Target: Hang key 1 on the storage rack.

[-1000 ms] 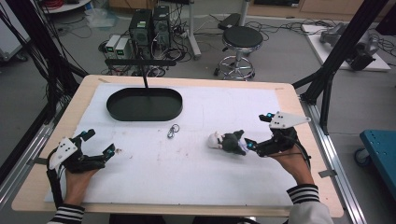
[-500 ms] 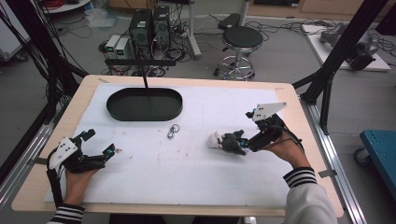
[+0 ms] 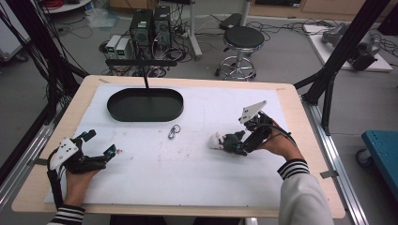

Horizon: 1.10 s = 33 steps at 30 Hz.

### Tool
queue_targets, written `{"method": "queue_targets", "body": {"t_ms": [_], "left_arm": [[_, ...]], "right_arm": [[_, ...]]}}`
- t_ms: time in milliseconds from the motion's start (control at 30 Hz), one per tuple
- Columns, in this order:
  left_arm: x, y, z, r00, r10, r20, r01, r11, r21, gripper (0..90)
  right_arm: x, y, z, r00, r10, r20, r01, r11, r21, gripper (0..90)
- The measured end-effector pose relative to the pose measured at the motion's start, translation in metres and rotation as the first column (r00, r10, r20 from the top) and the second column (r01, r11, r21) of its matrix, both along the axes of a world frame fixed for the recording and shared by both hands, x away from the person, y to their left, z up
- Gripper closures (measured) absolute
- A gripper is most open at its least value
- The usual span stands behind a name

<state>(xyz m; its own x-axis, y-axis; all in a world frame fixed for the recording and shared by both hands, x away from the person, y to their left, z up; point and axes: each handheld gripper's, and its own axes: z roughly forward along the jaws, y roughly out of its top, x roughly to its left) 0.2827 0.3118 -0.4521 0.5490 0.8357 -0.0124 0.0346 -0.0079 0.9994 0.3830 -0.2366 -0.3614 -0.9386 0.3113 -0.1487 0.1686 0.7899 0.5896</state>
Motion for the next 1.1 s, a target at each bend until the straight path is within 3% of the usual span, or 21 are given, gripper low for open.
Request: {"method": "queue_targets", "body": {"t_ms": [100, 433, 700, 1100], "left_arm": [[0.000, 0.000, 0.000, 1.0000, 0.002, 0.000, -0.002, 1.0000, -0.001, 1.7], [0.000, 0.000, 0.000, 1.0000, 0.002, 0.000, -0.002, 1.0000, 0.000, 1.7], [0.000, 0.000, 0.000, 1.0000, 0.003, -0.003, -0.003, 1.0000, 0.002, 1.7], [0.000, -0.001, 0.000, 1.0000, 0.003, 0.001, -0.003, 1.0000, 0.006, 1.7]], "right_arm": [[0.002, 0.002, -0.005, 0.9999, 0.004, -0.013, -0.004, 0.999, -0.032, 2.3], [0.009, 0.006, -0.013, 0.9992, 0.021, -0.034, -0.023, 0.998, -0.057, 2.3], [0.014, 0.011, -0.025, 0.9957, 0.042, -0.082, -0.050, 0.994, -0.101, 2.4], [0.017, 0.017, -0.034, 0.9927, 0.083, -0.087, -0.095, 0.985, -0.145, 2.3]]}}
